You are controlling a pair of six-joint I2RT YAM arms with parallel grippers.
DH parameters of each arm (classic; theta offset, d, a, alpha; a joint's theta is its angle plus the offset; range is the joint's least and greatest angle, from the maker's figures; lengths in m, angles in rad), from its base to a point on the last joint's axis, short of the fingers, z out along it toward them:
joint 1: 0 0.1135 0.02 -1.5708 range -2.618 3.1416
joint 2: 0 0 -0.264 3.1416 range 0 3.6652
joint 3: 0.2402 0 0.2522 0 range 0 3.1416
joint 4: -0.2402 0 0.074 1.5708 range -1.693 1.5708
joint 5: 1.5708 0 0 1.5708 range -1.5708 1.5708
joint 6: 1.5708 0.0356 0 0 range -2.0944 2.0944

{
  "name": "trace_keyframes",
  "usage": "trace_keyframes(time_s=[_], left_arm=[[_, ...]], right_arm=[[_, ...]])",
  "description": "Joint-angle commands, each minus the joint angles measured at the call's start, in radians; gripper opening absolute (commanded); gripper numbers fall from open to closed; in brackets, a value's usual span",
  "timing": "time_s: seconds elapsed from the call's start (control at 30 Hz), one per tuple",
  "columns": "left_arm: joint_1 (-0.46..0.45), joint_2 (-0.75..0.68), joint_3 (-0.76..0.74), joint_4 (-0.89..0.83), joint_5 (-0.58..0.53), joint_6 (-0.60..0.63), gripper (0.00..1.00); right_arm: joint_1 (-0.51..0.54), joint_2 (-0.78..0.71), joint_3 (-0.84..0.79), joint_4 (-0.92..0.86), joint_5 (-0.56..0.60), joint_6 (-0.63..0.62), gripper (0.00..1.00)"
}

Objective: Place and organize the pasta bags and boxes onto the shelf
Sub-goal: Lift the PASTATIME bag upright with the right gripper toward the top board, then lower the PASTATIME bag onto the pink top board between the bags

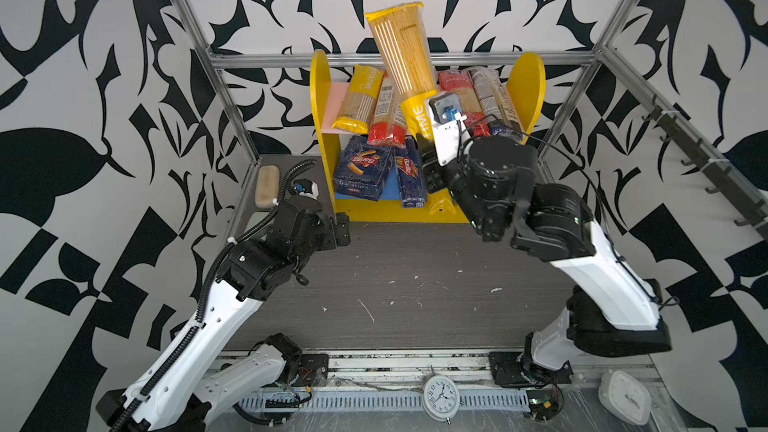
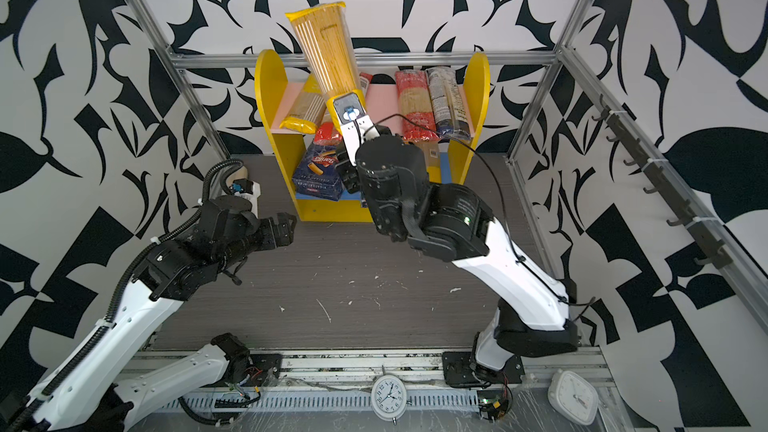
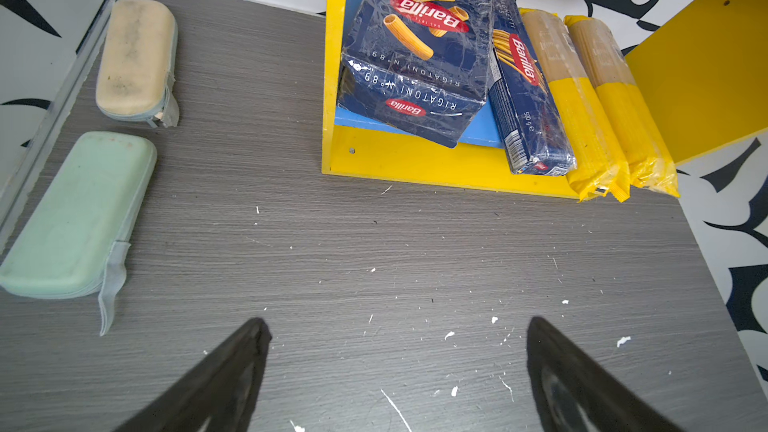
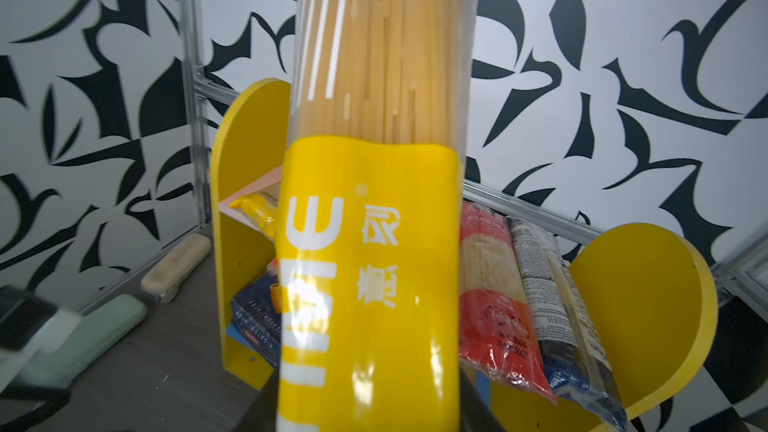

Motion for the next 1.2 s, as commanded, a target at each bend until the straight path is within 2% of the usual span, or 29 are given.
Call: trace_keyframes(time_s=[0.0, 0.2, 0.37, 0.53, 0.73, 1.17], left_arm=[[-0.002, -0.017, -0.012, 0.009, -0.003, 0.021, 0.99], [-0.002, -0.031, -0.020, 0.009, -0.016, 0.037, 0.99], [-0.002, -0.036, -0.031, 0.015, -0.029, 0.055, 0.99], [-0.002, -0.037, -0.031, 0.013, -0.039, 0.062, 0.99], [-0.002, -0.042, -0.028, 0.001, -0.064, 0.079, 0.99], [0.000, -0.023, -0.025, 0.000, -0.077, 0.100, 0.99]], right_arm=[[-0.090, 0.033, 0.150, 0.105, 0.003, 0.014, 0.00], [-0.222, 0.123, 0.219, 0.108, -0.091, 0.059, 0.00], [-0.301, 0.190, 0.232, 0.199, -0.140, 0.088, 0.00], [-0.366, 0.294, 0.401, 0.198, -0.146, 0.121, 0.00], [-0.419, 0.314, 0.355, 0.213, -0.164, 0.210, 0.00], [-0.472, 0.381, 0.365, 0.142, -0.229, 0.325, 0.00]])
